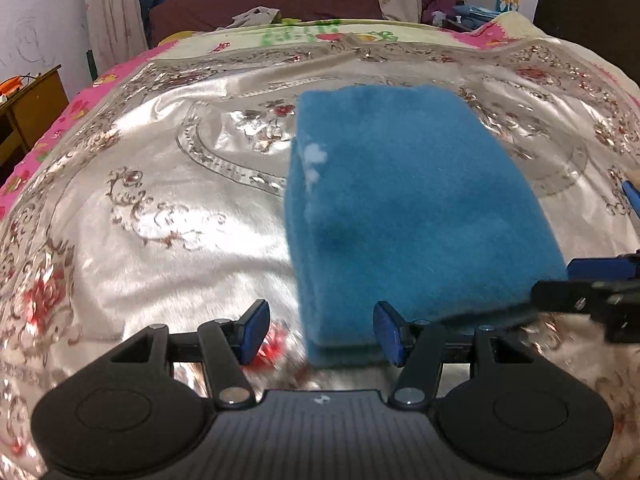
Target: Fold small clothes
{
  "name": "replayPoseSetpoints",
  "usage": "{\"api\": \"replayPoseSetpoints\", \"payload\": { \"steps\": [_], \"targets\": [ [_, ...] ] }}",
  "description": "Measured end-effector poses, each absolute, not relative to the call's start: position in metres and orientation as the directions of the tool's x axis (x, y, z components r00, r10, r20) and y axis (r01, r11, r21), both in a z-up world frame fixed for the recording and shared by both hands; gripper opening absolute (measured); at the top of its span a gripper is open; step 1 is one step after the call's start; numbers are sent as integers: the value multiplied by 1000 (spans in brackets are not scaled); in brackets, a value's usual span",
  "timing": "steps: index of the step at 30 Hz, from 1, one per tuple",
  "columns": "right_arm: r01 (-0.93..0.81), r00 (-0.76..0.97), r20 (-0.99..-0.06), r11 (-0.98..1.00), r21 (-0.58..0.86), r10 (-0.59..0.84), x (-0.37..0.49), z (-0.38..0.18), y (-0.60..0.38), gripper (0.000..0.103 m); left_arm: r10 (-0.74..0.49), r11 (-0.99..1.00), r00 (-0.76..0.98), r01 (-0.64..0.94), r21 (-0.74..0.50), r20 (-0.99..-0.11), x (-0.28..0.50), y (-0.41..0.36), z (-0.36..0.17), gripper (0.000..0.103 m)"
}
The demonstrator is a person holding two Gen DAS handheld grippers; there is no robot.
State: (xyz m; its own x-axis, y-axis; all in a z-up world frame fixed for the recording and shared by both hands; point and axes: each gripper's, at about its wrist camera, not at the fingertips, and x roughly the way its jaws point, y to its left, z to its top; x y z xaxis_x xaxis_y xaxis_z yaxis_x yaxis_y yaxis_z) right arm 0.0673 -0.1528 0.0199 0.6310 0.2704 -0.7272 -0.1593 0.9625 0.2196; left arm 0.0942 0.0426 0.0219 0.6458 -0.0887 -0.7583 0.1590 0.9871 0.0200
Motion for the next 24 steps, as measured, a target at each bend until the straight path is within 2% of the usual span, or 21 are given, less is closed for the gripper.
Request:
{"api": "replayPoseSetpoints", "payload": {
  "steps": [5,10,24],
  "targets": [
    [-146,615,-736,958,245,282,48,13,-150,60,-92,985,618,172,20,-780,77,28,18,62],
    [-128,618,-740,963,239,266,37,12,-149,63,-105,986,617,168,0,-780,63,22,17,70],
    [-114,618,-755,975,192,220,23,7,-143,66,-76,991,588,131,3,-806,44,19,6,79]
  ]
}}
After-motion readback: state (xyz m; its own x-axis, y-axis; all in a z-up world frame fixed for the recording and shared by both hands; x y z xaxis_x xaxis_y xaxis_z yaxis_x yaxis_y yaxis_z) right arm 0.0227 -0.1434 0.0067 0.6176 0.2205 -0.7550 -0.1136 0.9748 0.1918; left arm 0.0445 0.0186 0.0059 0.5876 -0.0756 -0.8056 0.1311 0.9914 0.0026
